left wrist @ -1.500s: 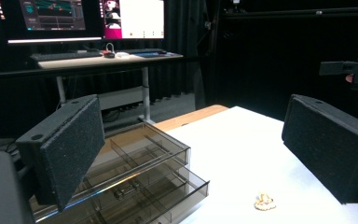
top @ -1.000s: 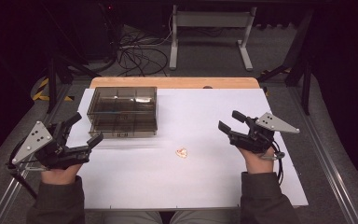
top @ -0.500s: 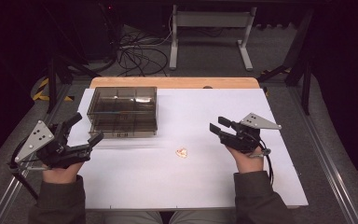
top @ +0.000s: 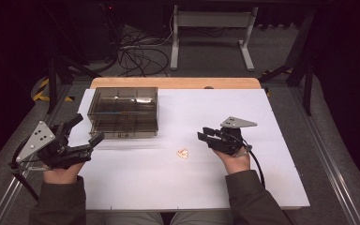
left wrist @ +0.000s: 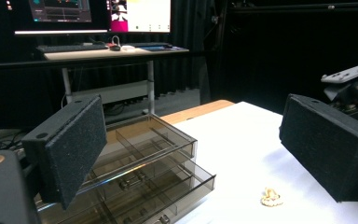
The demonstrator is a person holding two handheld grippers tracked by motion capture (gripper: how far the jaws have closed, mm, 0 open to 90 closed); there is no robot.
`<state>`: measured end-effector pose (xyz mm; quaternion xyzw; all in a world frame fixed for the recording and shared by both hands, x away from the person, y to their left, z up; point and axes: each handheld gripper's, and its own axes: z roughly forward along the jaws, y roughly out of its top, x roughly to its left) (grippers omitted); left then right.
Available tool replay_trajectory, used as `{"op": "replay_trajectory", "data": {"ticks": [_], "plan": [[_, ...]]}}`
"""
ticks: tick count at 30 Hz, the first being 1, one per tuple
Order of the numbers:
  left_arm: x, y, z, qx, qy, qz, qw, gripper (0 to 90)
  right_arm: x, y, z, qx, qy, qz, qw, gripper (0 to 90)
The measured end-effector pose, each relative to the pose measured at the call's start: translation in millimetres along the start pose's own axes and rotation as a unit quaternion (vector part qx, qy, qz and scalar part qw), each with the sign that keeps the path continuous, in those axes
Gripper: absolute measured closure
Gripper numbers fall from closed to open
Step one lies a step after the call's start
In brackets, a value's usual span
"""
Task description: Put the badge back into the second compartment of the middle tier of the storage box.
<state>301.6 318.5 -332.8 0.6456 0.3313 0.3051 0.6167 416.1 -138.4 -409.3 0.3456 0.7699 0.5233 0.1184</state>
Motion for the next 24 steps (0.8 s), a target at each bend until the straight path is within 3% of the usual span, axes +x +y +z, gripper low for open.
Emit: {"op": "replay_trajectory", "data": {"ticks": [11, 24], "plan": [[-0.2, -1.0, 1.3, 0.004, -0.001, 0.001, 1.0000, 8.2, 1.3, -10.8, 21.7, 0.049, 0.027, 0.018, 0.9983, 66.8], [-0.2, -2.2, 2.9, 0.008, -0.003, 0.000, 1.0000, 8.3, 3.9, -20.6, 38.9, 0.087, 0.046, 0.034, 0.9946, 67.1]]}}
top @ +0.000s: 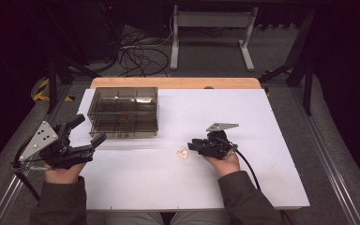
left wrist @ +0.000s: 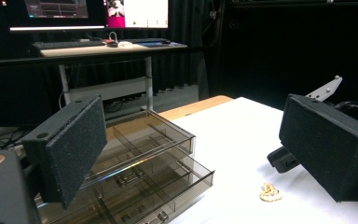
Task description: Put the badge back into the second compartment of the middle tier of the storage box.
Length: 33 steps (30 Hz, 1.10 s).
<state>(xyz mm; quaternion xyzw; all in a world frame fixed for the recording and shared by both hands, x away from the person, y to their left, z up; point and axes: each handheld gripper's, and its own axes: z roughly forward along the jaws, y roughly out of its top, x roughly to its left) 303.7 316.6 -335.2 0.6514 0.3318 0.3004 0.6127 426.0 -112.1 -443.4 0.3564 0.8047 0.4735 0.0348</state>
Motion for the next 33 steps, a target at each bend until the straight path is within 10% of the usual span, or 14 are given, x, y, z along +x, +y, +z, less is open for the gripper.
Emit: {"op": "replay_trajectory", "data": {"ticks": [33], "plan": [[-0.2, -1.4, 2.2, 0.007, -0.006, 0.001, 1.0000, 8.4, 3.4, -6.3, 27.1, 0.055, 0.021, 0.001, 0.9983, 63.4]]}}
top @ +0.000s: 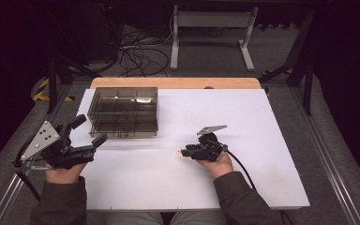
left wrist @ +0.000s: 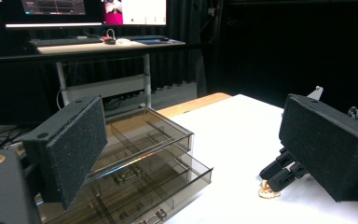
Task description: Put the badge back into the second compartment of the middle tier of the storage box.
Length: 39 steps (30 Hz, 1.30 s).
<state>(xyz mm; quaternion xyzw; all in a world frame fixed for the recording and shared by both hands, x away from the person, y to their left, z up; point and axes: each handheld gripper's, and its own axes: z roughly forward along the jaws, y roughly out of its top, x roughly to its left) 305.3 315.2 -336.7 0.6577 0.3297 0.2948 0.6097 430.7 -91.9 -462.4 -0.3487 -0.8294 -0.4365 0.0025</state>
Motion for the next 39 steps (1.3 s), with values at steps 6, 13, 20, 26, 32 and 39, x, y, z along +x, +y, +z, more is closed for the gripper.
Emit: {"op": "replay_trajectory", "data": {"ticks": [6, 13, 20, 26, 32, 39], "plan": [[-0.4, -0.4, 1.3, 0.002, -0.001, 0.001, 1.0000, 8.4, 2.5, 0.4, 1.2, 0.004, -0.008, -0.013, 0.9999, 64.8], [-0.5, -1.0, 1.8, 0.003, 0.000, 0.001, 1.0000, 8.5, 9.9, 0.9, 4.6, 0.006, -0.024, -0.039, 0.9989, 64.9], [-0.8, -2.0, 3.5, 0.005, -0.002, -0.001, 1.0000, 8.4, 17.5, 0.8, 6.4, 0.014, -0.048, -0.080, 0.9956, 65.9], [-0.5, -2.5, 4.0, 0.007, -0.003, 0.000, 1.0000, 8.5, 23.1, 0.5, 8.1, 0.018, -0.062, -0.108, 0.9920, 66.0], [0.1, -2.4, 3.2, 0.008, -0.002, 0.001, 1.0000, 8.6, 28.8, 0.6, 9.0, 0.019, -0.078, -0.135, 0.9876, 66.9], [1.4, -2.3, 1.9, 0.004, 0.000, -0.003, 1.0000, 8.7, 37.4, 1.9, 3.1, 0.015, -0.086, -0.172, 0.9812, 78.8]]}}
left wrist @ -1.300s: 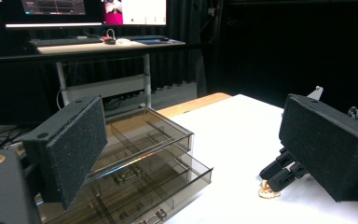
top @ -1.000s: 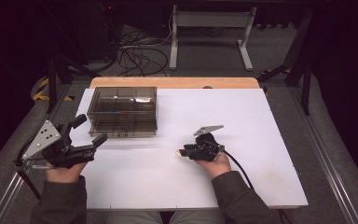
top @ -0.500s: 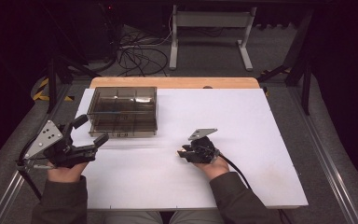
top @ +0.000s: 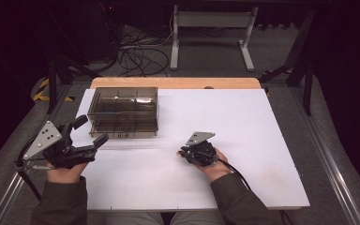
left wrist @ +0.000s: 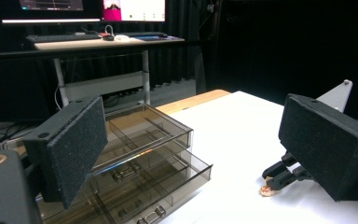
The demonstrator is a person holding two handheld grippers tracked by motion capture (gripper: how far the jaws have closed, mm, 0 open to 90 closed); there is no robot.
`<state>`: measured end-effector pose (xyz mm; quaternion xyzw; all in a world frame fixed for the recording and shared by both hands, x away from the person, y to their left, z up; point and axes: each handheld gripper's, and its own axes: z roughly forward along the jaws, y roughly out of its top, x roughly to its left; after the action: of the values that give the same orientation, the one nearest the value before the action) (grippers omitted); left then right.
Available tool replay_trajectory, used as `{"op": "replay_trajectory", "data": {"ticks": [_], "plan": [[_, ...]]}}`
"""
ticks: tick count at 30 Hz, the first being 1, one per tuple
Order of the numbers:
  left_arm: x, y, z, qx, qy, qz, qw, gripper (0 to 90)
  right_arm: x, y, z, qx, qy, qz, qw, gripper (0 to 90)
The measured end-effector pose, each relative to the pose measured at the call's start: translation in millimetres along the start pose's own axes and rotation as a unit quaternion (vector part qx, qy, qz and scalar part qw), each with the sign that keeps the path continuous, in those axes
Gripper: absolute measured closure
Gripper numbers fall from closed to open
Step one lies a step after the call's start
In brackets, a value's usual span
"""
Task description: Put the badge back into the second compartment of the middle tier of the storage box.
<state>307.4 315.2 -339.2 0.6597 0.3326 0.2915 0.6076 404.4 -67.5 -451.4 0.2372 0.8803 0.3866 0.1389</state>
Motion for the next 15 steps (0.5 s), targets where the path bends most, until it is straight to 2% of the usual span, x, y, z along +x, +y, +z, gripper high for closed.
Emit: {"op": "replay_trajectory", "data": {"ticks": [2, 3, 6, 10, 11, 15], "plan": [[0.3, -0.2, 0.0, -0.001, 0.000, -0.001, 1.0000, 8.7, 0.9, -0.3, -0.1, 0.002, -0.002, -0.003, 1.0000, 78.6], [0.4, -0.2, 0.2, -0.001, -0.001, 0.000, 1.0000, 8.7, 1.1, -0.7, 1.6, 0.008, 0.012, -0.004, 0.9999, 78.7], [-0.1, -0.2, 0.5, 0.002, 0.000, 0.001, 1.0000, 8.7, 5.6, -0.8, 4.1, 0.014, 0.004, -0.021, 0.9997, 79.0], [0.0, -0.6, 1.0, 0.002, -0.001, 0.000, 1.0000, 8.7, 7.5, -1.1, 6.4, 0.019, 0.009, -0.031, 0.9993, 80.2], [-0.1, -0.6, 1.1, 0.002, -0.001, 0.000, 1.0000, 8.7, 9.5, -0.9, 7.9, 0.017, 0.003, -0.030, 0.9994, 80.5], [-0.8, -0.6, 1.4, 0.003, -0.002, 0.000, 1.0000, 8.7, 8.9, -1.0, 8.2, 0.015, 0.004, -0.029, 0.9995, 80.8]]}}
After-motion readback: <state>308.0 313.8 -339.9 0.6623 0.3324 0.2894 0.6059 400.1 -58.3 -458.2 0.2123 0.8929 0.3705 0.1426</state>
